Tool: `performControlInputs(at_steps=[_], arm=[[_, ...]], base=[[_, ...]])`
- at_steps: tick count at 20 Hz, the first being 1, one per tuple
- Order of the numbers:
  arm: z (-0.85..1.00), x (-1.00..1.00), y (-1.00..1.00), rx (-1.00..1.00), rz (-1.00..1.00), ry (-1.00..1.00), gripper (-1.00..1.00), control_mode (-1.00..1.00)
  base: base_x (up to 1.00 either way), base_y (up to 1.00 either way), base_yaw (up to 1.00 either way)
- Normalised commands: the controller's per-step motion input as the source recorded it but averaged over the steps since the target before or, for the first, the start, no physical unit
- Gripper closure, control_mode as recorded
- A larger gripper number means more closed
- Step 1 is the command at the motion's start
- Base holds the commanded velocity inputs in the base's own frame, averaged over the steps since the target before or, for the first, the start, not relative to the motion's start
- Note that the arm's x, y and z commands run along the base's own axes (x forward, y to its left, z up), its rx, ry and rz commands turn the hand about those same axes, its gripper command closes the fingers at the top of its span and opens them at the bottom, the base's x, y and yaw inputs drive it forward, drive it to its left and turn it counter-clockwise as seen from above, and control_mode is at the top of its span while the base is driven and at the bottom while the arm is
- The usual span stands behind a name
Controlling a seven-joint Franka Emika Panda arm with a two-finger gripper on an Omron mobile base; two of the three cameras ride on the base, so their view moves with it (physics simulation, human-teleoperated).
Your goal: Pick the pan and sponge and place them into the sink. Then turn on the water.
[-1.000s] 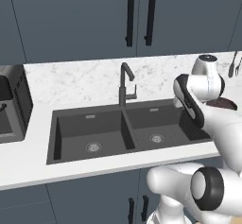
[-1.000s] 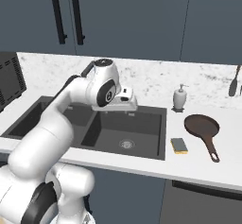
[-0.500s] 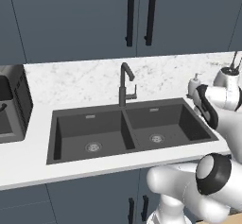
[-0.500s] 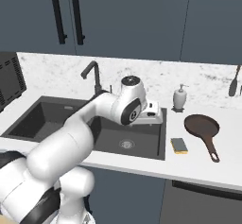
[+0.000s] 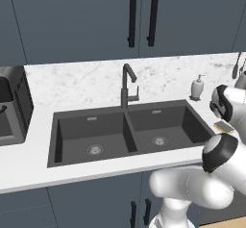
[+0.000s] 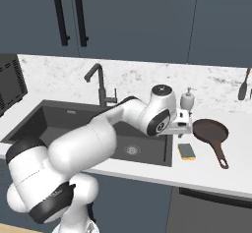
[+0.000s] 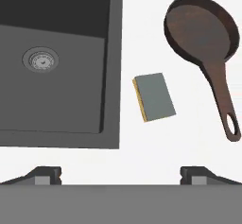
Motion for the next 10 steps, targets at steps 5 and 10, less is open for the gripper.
performControlInputs(at_steps=[5, 10], arm=[[-0.05, 0.23, -0.45, 0.00, 0.00, 0.00, -1.00, -1.00], [-0.06, 0.18, -0.24, 0.00, 0.00, 0.01, -1.00, -1.00]], base=[[0.00, 0.00, 0.00], [0.00, 0.00, 0.00]])
